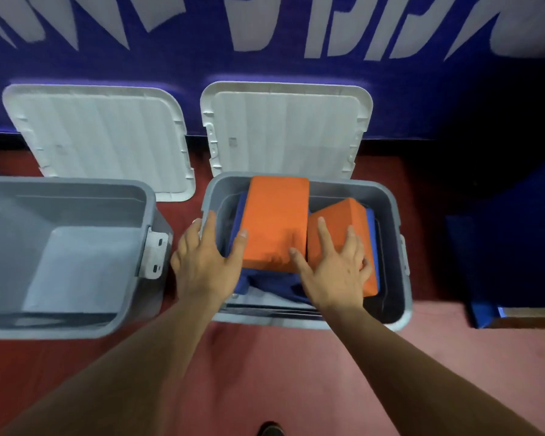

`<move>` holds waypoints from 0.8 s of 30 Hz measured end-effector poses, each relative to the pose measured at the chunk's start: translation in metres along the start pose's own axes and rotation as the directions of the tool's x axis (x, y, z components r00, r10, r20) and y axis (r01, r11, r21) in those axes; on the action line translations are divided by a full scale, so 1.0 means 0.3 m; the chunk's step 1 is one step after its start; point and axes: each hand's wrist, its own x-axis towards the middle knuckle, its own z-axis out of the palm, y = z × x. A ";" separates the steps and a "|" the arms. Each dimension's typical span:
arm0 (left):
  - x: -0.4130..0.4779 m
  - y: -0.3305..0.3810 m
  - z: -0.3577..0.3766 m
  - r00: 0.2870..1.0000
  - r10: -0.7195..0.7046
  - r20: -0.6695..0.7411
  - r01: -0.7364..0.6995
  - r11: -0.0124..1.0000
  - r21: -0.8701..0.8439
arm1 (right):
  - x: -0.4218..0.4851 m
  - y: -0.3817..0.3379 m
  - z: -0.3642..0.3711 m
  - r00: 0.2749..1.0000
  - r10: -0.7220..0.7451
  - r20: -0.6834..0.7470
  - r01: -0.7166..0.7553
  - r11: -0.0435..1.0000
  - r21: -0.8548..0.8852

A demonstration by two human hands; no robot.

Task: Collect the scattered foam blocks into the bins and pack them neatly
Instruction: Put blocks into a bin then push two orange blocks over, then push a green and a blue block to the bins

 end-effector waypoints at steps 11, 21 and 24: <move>-0.235 -0.463 -0.429 0.966 -0.151 -0.212 0.133 0.986 -0.096 | -0.342 -0.437 0.113 0.957 -0.283 0.065 0.287 0.955 -0.073; -1.052 -1.312 -0.832 0.784 -0.480 -0.392 0.435 0.877 -0.204 | -1.313 -0.883 0.491 0.688 -0.671 0.278 0.702 0.712 -0.016; -1.389 -1.558 -0.923 0.683 -0.601 -0.414 0.570 0.794 -0.212 | -1.676 -0.948 0.598 0.576 -0.737 0.354 0.790 0.613 -0.012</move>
